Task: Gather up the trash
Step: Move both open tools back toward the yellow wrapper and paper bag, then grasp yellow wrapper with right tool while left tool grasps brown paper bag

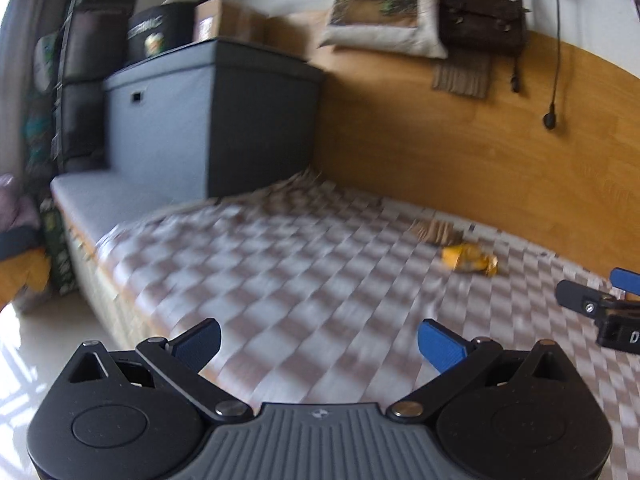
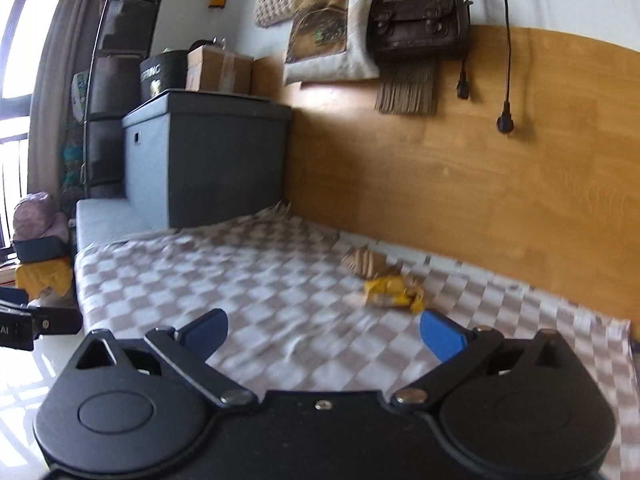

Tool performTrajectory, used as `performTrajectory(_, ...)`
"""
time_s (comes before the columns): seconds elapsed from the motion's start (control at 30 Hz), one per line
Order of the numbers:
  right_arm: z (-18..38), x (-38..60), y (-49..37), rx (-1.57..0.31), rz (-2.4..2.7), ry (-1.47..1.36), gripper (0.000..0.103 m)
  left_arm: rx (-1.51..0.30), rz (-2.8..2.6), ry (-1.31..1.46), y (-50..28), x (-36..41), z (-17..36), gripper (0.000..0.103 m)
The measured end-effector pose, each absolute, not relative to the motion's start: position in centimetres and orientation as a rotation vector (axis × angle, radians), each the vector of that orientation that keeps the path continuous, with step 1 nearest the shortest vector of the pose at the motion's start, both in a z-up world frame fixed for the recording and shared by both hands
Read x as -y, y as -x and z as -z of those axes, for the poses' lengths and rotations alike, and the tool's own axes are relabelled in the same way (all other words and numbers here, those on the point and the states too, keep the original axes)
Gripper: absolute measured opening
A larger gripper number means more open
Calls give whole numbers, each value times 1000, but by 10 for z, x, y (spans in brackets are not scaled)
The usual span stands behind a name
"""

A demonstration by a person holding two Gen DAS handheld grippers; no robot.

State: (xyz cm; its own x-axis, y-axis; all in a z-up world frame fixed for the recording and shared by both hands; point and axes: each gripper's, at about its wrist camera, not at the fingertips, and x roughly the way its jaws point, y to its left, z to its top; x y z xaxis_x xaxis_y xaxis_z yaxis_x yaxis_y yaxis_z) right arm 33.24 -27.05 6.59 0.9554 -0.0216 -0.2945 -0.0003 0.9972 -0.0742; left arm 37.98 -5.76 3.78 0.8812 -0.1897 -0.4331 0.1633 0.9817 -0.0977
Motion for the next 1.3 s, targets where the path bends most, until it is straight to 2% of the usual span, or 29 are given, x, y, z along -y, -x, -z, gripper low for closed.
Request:
performTrajectory(0.27, -60, 304, -414, -246, 49, 36, 103, -391, 252, 43, -465, 105, -38, 103)
performTrajectory(0.73, -12, 397, -590, -354, 218, -225, 103, -425, 456, 40, -599, 186, -16, 103)
performTrajectory(0.9, 13, 406, -610, -344, 197, -244, 103, -399, 548, -10, -634, 214, -13, 103)
performTrajectory(1.0, 24, 399, -617, -379, 141, -149, 103, -380, 627, 14, -656, 229, -8, 103)
performTrajectory(1.3, 36, 403, -633, -473, 41, -154, 103, -436, 643, -21, -717, 270, 7, 103)
